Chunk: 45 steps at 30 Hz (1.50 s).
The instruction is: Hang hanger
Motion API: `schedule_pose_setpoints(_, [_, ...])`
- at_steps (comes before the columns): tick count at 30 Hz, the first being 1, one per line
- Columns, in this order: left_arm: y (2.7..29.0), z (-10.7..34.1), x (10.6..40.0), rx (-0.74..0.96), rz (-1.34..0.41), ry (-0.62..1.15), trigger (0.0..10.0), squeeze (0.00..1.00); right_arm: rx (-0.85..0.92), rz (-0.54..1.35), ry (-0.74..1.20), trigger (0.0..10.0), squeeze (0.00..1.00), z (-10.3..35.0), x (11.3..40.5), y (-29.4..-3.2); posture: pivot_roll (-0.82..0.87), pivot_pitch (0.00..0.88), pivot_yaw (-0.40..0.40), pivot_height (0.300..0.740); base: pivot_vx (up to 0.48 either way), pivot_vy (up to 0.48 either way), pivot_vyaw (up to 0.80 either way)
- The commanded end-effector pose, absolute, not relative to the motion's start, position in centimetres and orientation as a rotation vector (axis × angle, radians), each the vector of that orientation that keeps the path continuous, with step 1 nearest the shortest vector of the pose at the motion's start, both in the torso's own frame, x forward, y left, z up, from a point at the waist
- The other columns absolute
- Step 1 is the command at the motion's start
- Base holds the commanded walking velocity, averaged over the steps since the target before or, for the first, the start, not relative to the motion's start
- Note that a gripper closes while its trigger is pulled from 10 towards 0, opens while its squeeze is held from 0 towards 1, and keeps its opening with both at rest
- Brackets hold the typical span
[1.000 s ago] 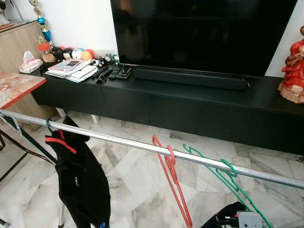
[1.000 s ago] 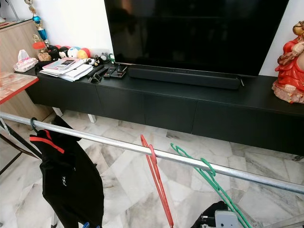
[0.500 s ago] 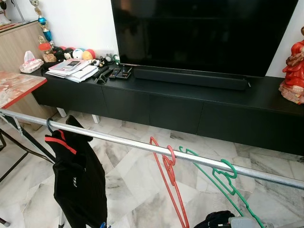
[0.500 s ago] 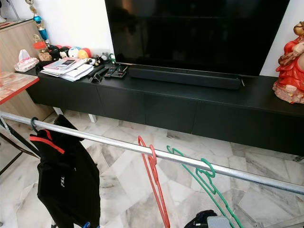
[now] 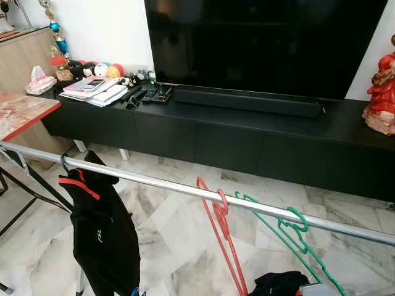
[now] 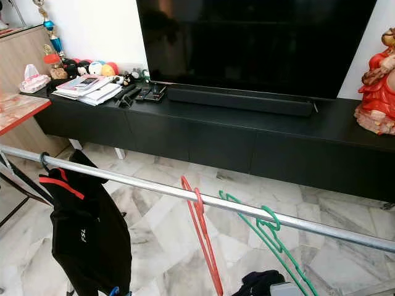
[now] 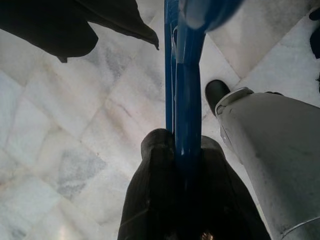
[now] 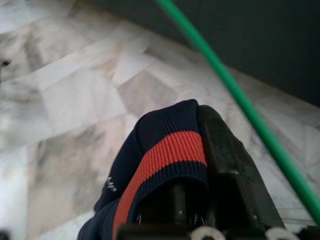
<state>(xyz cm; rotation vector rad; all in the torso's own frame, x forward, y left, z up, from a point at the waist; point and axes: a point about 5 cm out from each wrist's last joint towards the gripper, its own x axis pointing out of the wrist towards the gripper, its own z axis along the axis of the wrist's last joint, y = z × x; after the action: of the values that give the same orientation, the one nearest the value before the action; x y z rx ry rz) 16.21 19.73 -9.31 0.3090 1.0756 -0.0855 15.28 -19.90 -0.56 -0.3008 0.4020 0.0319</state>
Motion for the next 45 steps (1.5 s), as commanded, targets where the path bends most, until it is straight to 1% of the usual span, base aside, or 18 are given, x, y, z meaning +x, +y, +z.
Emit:
schedule_pose_setpoints(1, [19.7, -9.5, 15.7, 0.313, -0.101, 1.105, 10.0, 0.0, -0.243, 0.114, 0.498, 10.0, 0.0, -1.4, 14.7, -19.0, -0.07, 0.018, 0.026, 0.74, 0.0, 0.0, 0.0])
schedule_pose_setpoints(3, [19.7, -9.5, 15.7, 0.312, -0.103, 1.106, 10.0, 0.0, -0.189, 0.17, 0.513, 10.0, 0.0, -1.5, 14.5, -18.5, -0.07, 0.017, 0.027, 0.74, 0.0, 0.0, 0.0])
schedule_pose_setpoints(5, [19.7, -9.6, 15.7, 0.312, -0.103, 1.107, 10.0, 0.0, -0.184, 0.217, 0.515, 10.0, 0.0, -1.5, 14.4, -18.2, -0.07, 0.016, 0.026, 0.74, 0.0, 0.0, 0.0])
schedule_pose_setpoints(7, [19.7, -9.6, 15.7, 0.312, -0.103, 1.107, 10.0, 0.0, -0.184, 0.217, 0.515, 10.0, 0.0, -1.5, 14.4, -18.2, -0.07, 0.016, 0.026, 0.74, 0.0, 0.0, 0.0])
schedule_pose_setpoints(8, [19.7, -9.6, 15.6, 0.312, -0.105, 1.107, 10.0, 0.0, -0.177, 0.282, 0.5, 10.0, 0.0, -1.3, 14.4, -17.8, -0.08, 0.015, 0.026, 0.74, 0.0, 0.0, 0.0])
schedule_pose_setpoints(10, [19.7, -9.6, 15.6, 0.312, -0.106, 1.108, 10.0, 0.0, -0.169, 0.321, 0.483, 10.0, 0.0, -0.9, 14.3, -17.7, -0.08, 0.014, 0.026, 0.74, 0.0, 0.0, 0.0])
schedule_pose_setpoints(12, [19.7, -9.6, 15.6, 0.312, -0.107, 1.108, 10.0, 0.0, -0.161, 0.325, 0.473, 10.0, 0.0, -0.7, 14.3, -17.7, -0.08, 0.013, 0.026, 0.74, 0.0, 0.0, 0.0])
schedule_pose_setpoints(13, [19.6, -9.6, 15.6, 0.313, -0.109, 1.107, 10.0, 0.0, -0.15, 0.308, 0.426, 10.0, 0.0, 0.2, 14.6, -18.0, -0.08, 0.012, 0.026, 0.74, 0.0, 0.0, 0.0])
schedule_pose_setpoints(16, [19.6, -9.6, 15.6, 0.312, -0.111, 1.107, 10.0, 0.0, -0.129, 0.294, 0.381, 10.0, 0.0, 1.3, 14.9, -18.3, -0.08, 0.011, 0.026, 0.74, 0.0, 0.0, 0.0])
schedule_pose_setpoints(17, [19.6, -9.6, 15.6, 0.311, -0.112, 1.107, 10.0, 0.0, -0.117, 0.317, 0.358, 10.0, 0.0, 1.9, 15.1, -18.2, -0.08, 0.011, 0.027, 0.74, 0.0, 0.0, 0.0])
schedule_pose_setpoints(18, [19.6, -9.6, 15.6, 0.311, -0.115, 1.108, 10.0, 0.0, -0.123, 0.387, 0.344, 10.0, 0.0, 2.5, 15.1, -17.9, -0.08, 0.011, 0.027, 0.74, 0.0, 0.0, 0.0])
schedule_pose_setpoints(23, [19.6, -9.6, 15.5, 0.309, -0.118, 1.108, 10.0, 0.0, -0.145, 0.457, 0.346, 10.0, 0.0, 2.9, 15.0, -17.7, -0.08, 0.009, 0.026, 0.74, 0.0, 0.0, 0.0])
schedule_pose_setpoints(30, [19.6, -9.6, 15.5, 0.307, -0.118, 1.11, 10.0, 0.0, -0.127, 0.424, 0.276, 10.0, 0.0, 4.7, 15.1, -18.1, -0.08, 0.006, 0.024, 0.74, 0.0, 0.0, 0.0])
schedule_pose_setpoints(34, [19.5, -9.7, 15.3, 0.307, -0.123, 1.114, 10.0, 0.0, -0.098, 0.457, 0.327, 10.0, 0.0, 4.6, 13.6, -17.8, -0.09, 0.007, 0.026, 0.74, 0.0, 0.0, 0.0])
schedule_pose_setpoints(35, [19.4, -9.8, 15.2, 0.308, -0.129, 1.116, 10.0, 0.0, -0.126, 0.435, 0.363, 10.0, 0.0, 3.9, 13.2, -18.2, -0.09, 0.007, 0.027, 0.74, 0.0, 0.0, 0.0])
schedule_pose_setpoints(37, [19.4, -9.8, 15.2, 0.308, -0.131, 1.116, 10.0, 0.0, -0.132, 0.42, 0.362, 10.0, 0.0, 3.8, 13.1, -18.3, -0.09, 0.007, 0.027, 0.74, 0.0, 0.0, 0.0])
schedule_pose_setpoints(40, [19.5, -9.7, 15.2, 0.307, -0.126, 1.112, 10.0, 0.0, -0.157, 0.268, 0.265, 10.0, 0.0, 4.9, 14.3, -19.3, -0.09, 0.007, 0.024, 0.74, 0.0, 0.0, 0.0])
schedule_pose_setpoints(45, [19.5, -9.8, 15.2, 0.308, -0.12, 1.112, 10.0, 0.0, -0.159, 0.188, 0.2, 10.0, 0.0, 5.8, 14.4, -19.2, -0.09, 0.011, 0.026, 0.74, 0.0, 0.0, 0.0])
